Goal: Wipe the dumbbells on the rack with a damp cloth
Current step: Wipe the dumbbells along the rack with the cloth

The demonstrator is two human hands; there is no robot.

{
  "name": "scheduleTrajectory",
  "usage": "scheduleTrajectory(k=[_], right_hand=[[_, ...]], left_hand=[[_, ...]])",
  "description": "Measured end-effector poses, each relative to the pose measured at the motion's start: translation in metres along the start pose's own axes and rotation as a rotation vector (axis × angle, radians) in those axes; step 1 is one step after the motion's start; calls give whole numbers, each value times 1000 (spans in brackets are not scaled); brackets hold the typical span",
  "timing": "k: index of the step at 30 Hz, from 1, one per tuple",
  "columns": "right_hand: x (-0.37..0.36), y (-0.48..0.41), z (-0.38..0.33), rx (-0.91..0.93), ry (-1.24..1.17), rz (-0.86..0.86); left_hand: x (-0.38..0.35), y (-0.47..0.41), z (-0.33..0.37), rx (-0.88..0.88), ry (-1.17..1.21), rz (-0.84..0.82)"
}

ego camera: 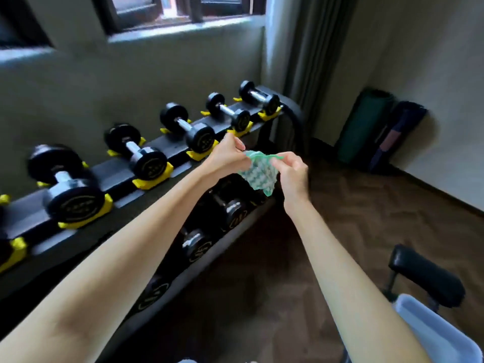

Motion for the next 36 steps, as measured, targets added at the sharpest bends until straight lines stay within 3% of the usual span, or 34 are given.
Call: scheduleTrajectory(k=[5, 8, 11, 21, 26, 32, 36], right_hand=[[-127, 42, -8, -52, -2, -430], [-187, 68, -7, -38, 42, -553], [-263, 110, -4, -56, 37, -658], [-396, 189, 5, -54, 30, -660], [-424, 199, 23, -111, 229, -768], [-446, 210, 39, 151, 485, -681], [-459, 208, 49, 226, 502, -611]], left_hand=[[114, 50, -76, 116, 15, -111], [165, 76, -111, 149, -15, -135], [229, 108, -157, 225, -52, -35], [340, 170, -263, 352, -134, 243], [367, 199, -291, 320, -136, 413], [380, 214, -308, 306, -246, 438], [383, 208, -309, 439, -472, 375]])
Point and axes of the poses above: each hand's wrist, its own y-axis away from the middle knuckle, its own x-axis out of the back of the hand, z = x × y, the point moved 1 cm from there along -y, towards the middle knuckle, and after that the axes turned 1 degree about z, right-handed, at the moved point
